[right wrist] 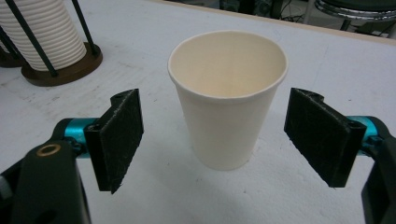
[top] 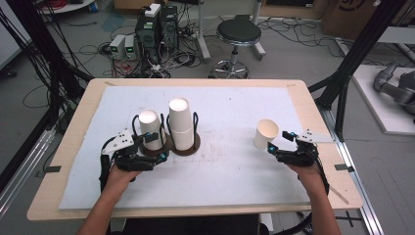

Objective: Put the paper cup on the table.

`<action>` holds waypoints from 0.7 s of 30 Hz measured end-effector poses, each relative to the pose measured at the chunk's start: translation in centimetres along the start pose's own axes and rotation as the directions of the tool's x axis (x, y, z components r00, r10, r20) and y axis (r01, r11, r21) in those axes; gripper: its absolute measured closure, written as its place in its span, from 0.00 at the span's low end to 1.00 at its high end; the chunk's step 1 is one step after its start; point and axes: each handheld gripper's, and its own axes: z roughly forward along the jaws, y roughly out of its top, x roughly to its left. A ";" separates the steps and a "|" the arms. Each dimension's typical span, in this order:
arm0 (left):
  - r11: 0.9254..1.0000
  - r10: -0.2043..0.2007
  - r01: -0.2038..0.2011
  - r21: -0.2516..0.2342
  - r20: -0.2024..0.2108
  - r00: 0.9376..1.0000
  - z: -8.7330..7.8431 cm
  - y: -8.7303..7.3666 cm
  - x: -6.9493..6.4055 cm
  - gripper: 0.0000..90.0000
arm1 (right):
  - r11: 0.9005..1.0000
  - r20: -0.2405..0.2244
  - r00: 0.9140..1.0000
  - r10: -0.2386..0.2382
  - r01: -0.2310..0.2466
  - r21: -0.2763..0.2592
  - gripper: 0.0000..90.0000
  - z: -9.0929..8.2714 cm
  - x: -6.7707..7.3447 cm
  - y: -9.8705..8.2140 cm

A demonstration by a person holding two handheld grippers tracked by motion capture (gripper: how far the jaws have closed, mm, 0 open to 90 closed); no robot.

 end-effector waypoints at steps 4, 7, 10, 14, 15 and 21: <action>1.000 0.001 -0.001 -0.005 0.004 1.000 -0.1 0.1 -0.1 0.24 | 1.000 0.002 1.000 0.012 -0.012 -0.025 0.22 -0.9 0.1 0.2; 1.000 0.000 0.000 -0.008 0.004 1.000 -0.1 0.1 0.0 0.24 | 0.997 -0.005 0.999 0.039 -0.039 -0.073 0.22 -1.4 0.4 0.8; 1.000 -0.002 0.002 -0.015 0.005 1.000 -0.2 0.2 -0.1 0.24 | 0.994 -0.022 0.999 0.037 -0.039 -0.100 0.22 -1.5 0.8 1.4; 1.000 -0.008 0.008 -0.027 0.003 1.000 -0.3 0.3 0.0 0.24 | 0.994 -0.064 0.998 0.007 -0.014 -0.108 0.22 -1.0 1.7 2.0; 1.000 -0.010 0.010 -0.029 0.003 1.000 -0.3 0.4 0.0 0.24 | 0.994 -0.076 0.997 -0.001 -0.007 -0.106 0.22 -0.8 2.0 2.1; 1.000 -0.010 0.011 -0.021 0.009 1.000 -0.2 0.3 -0.2 0.24 | 0.993 -0.133 0.990 -0.054 0.039 -0.114 0.22 0.1 3.4 2.9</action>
